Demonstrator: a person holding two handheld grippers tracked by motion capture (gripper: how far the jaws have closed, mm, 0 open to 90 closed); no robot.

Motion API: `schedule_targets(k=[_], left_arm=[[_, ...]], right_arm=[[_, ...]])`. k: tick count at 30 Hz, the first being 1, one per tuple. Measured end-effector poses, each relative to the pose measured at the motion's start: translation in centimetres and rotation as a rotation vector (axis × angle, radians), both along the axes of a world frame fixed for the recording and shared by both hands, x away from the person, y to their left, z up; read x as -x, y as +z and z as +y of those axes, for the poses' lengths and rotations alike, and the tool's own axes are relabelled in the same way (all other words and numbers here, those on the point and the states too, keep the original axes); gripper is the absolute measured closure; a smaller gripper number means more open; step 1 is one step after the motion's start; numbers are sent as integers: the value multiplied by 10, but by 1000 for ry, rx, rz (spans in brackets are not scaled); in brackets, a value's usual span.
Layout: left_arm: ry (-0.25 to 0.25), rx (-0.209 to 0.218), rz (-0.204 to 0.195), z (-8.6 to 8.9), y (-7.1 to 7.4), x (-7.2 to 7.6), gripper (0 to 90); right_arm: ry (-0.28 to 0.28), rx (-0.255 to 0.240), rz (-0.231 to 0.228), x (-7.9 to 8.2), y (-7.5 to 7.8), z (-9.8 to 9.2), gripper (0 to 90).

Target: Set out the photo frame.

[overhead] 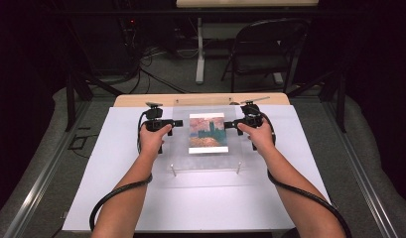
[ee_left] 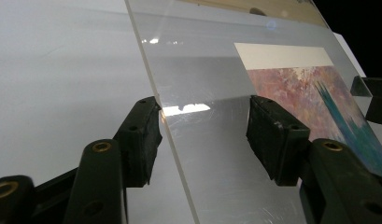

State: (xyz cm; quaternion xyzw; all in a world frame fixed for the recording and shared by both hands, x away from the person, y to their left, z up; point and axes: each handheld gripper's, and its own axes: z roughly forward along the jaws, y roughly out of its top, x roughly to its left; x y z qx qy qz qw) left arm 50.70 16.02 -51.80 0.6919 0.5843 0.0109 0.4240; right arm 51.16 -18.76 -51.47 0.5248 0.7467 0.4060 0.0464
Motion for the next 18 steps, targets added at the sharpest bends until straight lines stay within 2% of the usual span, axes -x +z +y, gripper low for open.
schedule_targets(k=[6,10,18], left_arm=[[-10,4,-12,3,9,4,485],[-11,5,-34,5,15,8,501],[-16,14,-65,8,28,18,541]], right_arm=[[9,2,-29,5,7,-2,328],[20,12,-53,9,13,-1,331],[42,49,-103,20,27,0,334]])
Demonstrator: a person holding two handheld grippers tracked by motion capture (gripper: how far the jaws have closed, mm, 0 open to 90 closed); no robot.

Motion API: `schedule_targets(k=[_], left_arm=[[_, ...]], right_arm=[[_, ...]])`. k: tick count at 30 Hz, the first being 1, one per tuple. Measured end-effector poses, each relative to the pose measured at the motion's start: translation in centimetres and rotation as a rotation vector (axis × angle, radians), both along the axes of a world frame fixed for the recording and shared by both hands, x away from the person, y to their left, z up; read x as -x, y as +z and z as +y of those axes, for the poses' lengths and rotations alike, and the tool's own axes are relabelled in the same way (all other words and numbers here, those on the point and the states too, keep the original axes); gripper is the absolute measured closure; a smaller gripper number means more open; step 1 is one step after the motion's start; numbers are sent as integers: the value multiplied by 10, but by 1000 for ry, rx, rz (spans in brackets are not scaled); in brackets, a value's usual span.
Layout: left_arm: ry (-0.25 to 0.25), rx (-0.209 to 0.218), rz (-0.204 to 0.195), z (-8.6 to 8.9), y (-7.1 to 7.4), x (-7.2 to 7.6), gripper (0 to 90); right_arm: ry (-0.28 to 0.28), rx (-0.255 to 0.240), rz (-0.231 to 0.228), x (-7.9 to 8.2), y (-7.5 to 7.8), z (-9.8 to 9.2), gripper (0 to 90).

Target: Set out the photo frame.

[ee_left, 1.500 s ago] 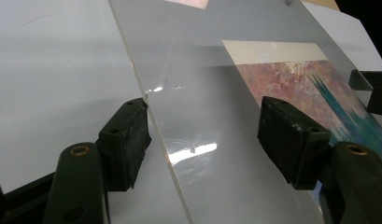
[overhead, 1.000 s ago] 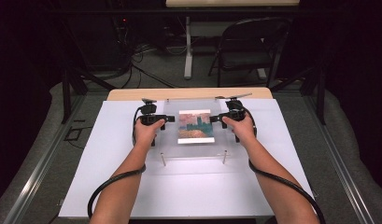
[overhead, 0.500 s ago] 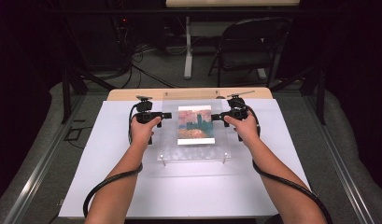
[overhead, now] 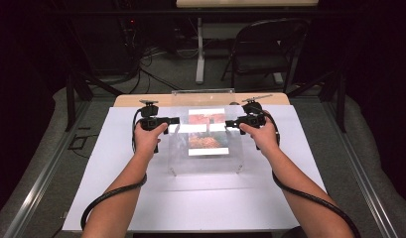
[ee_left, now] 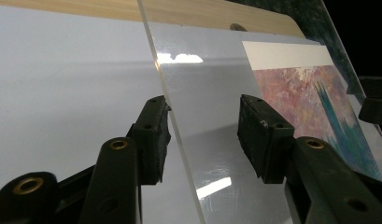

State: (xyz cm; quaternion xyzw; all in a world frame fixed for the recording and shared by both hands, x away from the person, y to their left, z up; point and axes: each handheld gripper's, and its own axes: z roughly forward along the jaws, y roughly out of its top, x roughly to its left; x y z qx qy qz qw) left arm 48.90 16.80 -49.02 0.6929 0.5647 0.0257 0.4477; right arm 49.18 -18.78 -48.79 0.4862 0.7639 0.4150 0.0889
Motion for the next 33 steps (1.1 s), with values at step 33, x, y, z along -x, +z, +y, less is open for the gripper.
schedule_targets(k=[33], left_arm=[[-67,2,-137,12,42,49,665]], right_arm=[[29,31,-149,51,43,-9,519]])
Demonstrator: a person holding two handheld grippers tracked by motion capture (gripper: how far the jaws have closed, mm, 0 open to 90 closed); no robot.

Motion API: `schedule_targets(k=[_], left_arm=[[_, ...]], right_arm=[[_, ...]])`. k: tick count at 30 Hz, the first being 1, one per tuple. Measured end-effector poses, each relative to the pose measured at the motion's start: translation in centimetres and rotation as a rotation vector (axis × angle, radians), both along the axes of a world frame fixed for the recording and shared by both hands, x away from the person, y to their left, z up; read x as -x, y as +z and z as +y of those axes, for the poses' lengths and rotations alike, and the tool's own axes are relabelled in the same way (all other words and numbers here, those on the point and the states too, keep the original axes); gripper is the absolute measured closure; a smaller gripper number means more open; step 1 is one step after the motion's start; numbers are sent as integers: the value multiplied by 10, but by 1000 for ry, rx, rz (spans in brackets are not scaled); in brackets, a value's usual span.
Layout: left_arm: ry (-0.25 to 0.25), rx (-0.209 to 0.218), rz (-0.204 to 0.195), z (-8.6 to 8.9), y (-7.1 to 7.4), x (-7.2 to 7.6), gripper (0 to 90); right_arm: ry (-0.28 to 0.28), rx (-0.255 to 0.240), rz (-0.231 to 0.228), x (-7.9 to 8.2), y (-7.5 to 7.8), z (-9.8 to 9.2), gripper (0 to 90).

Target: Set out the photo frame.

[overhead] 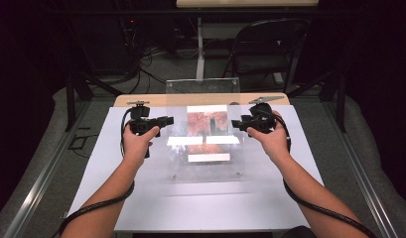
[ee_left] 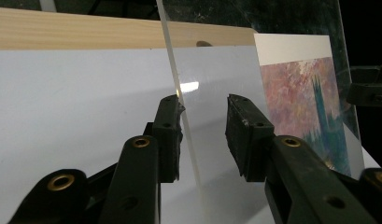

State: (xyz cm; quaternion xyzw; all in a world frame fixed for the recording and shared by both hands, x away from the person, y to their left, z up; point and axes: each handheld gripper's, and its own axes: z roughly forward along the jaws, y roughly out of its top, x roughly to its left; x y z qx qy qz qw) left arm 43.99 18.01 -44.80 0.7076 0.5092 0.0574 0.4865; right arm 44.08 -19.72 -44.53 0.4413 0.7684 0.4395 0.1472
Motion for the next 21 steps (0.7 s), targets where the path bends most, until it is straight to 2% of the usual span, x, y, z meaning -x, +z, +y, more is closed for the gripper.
schedule_targets(k=[9,14,21], left_arm=[[-32,-22,-61,3,13,25,699],[-45,-5,-83,6,17,37,723],[-62,-8,-107,7,21,49,738]], right_arm=[[16,-7,-49,24,11,-5,584],[24,-3,-69,39,18,-8,621],[37,-13,-82,50,22,-11,657]])
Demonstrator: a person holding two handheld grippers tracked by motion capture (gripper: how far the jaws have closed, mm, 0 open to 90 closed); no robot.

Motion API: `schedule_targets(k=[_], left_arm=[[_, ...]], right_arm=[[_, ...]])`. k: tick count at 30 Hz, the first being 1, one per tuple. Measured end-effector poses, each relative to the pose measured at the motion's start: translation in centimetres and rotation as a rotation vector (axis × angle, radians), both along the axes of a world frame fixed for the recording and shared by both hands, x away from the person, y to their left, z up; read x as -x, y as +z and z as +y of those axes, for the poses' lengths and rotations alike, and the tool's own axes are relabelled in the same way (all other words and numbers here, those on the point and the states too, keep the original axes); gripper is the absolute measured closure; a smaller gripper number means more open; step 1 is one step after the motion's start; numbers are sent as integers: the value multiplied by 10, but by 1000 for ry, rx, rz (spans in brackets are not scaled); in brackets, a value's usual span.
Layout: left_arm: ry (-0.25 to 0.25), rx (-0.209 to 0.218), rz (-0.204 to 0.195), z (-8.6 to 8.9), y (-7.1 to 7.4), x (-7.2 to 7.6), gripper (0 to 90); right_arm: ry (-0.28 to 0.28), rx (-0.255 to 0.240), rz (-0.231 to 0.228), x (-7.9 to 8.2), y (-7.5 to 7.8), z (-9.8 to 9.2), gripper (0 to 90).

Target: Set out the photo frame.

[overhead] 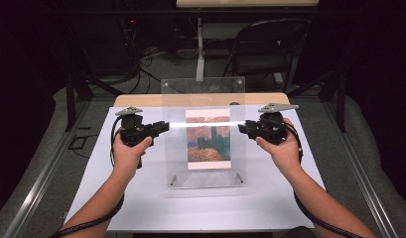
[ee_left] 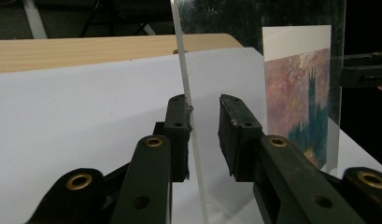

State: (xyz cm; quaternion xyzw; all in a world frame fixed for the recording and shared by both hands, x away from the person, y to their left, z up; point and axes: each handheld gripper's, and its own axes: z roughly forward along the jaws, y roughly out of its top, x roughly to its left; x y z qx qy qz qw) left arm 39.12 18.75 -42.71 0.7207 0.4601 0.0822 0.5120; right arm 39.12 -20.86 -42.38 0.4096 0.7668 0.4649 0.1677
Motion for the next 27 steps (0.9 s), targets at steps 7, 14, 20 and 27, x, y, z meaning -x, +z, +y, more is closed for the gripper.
schedule_targets(k=[7,14,20,27], left_arm=[[-5,2,-12,1,2,9,753],[-22,-9,-34,1,7,20,763],[-35,7,-44,3,7,27,774],[-54,13,-63,5,8,39,781]], right_arm=[[6,-7,-10,9,3,-2,673],[11,-20,-21,23,5,-6,704],[22,-6,-45,32,6,-7,709],[34,-26,-53,44,7,-8,710]])
